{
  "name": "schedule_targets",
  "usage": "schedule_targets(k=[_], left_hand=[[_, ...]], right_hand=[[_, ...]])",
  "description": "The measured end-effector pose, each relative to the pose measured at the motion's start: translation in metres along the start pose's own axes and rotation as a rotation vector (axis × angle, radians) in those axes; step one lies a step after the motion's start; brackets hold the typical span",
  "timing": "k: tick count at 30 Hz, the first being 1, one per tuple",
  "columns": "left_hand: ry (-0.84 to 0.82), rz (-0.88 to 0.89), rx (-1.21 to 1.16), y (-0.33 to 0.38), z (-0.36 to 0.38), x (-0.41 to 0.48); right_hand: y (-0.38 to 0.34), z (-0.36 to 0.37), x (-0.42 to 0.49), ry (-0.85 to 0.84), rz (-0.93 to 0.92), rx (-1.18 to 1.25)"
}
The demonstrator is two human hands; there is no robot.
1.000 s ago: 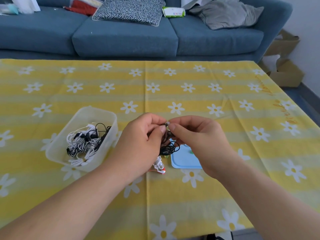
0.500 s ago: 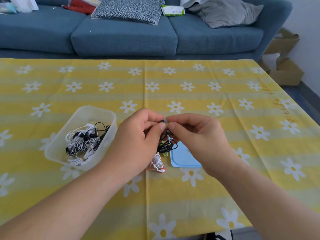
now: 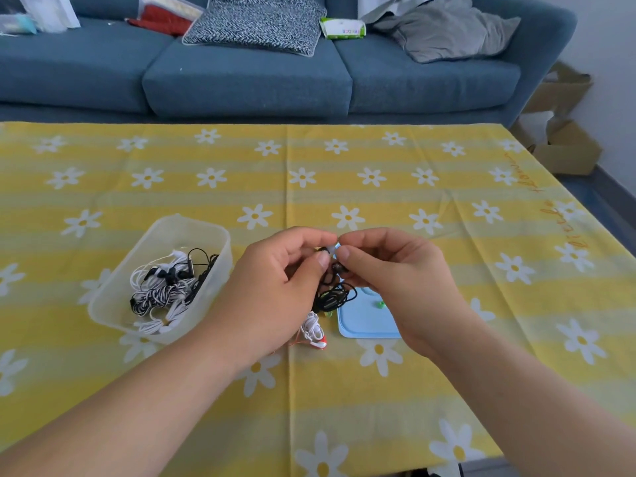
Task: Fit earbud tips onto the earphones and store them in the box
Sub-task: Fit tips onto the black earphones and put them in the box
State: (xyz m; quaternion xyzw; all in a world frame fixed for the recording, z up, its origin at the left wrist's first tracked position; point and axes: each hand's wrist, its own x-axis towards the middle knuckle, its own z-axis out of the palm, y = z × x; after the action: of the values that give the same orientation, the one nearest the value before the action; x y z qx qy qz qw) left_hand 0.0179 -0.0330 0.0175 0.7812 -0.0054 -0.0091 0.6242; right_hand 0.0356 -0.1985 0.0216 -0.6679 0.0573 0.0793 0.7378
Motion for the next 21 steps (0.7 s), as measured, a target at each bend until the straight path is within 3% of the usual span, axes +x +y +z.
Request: schedule_targets(k=[11,15,21], left_hand=[[0.111,-0.198,-0.280,0.0000,-0.0026,0.0058],[0.125,-0.218,-0.268,-0.0001,-0.0018,0.0065],[0.074,-0.193,-0.209,0.0022,0.0023,0.0031]], right_hand=[[-0.0019,-0.0079,-0.0001,-0.061,0.065,0.078],[-0.0019,-0.0063,-0.0028,-0.083,0.026,-0.056],[0.0006,-0.0053,-0.0030,-0.042,0.022,-0.046]])
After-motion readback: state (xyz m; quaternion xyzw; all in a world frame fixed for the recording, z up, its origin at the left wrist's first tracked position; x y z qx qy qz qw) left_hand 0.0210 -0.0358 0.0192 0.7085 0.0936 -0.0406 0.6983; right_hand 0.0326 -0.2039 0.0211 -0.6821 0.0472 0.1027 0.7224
